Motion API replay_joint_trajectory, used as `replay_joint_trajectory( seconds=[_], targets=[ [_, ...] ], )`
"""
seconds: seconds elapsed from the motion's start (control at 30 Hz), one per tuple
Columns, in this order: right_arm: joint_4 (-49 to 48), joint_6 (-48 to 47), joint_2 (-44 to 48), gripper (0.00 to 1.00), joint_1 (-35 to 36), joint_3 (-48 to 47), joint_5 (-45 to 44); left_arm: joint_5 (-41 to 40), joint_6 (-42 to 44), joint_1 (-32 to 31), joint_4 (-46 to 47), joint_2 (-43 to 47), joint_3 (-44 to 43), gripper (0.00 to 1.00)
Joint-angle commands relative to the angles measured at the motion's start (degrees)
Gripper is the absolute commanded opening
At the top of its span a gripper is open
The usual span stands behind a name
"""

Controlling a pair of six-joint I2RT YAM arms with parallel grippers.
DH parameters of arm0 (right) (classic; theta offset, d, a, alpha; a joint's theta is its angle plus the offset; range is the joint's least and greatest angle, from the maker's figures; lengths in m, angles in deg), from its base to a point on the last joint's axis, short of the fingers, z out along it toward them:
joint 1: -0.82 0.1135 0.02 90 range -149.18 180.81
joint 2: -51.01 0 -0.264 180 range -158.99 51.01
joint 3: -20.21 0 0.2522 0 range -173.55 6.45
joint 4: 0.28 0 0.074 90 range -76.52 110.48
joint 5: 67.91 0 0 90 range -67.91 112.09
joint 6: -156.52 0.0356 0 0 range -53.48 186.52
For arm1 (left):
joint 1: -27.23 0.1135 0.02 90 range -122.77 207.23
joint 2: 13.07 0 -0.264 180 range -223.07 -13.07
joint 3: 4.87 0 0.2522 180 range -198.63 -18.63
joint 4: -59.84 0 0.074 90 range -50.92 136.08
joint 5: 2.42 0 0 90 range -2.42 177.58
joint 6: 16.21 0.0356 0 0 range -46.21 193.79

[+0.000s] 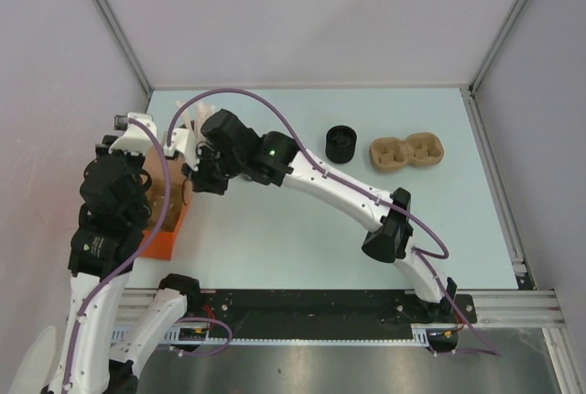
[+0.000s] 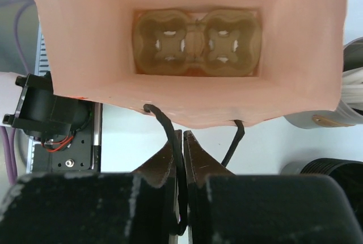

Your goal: Pack the takeout coffee

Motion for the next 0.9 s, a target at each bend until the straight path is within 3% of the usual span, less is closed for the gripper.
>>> replay_joint_trajectory(
  seconds=[0.0,0.17,0.27,0.4,0.5,0.63,0.87],
  targets=[
    [-2.8,0.8,0.2,0.14,0.0,-3.1,-1.2,-4.2,2.9,1.0,5.4,0.3,0.3,0.18],
    [-2.1,0.6,0.4,0.31,-0.4,-2.5,-0.7,-5.7,4.3,2.2,7.5,0.6,1.8,0.19],
    [-1.6,0.6,1.2,0.46,-1.3,-1.9,0.2,-6.4,4.9,2.4,8.4,1.1,3.0,0.19],
    [-0.9,0.4,3.2,0.79,-2.5,0.4,1.1,-6.8,5.0,2.6,8.6,1.6,3.9,0.21],
    [-0.5,0.3,4.6,0.92,-3.4,2.0,1.5,-7.4,5.4,2.7,9.4,2.0,4.9,0.24],
    [-0.8,-0.6,9.9,0.98,-5.0,7.9,2.2,-8.8,6.5,2.7,10.8,2.3,6.4,0.3],
    [-0.5,-2.8,18.8,1.0,-9.3,17.3,2.4,-11.3,9.4,3.0,14.3,2.4,7.4,0.34]
  ],
)
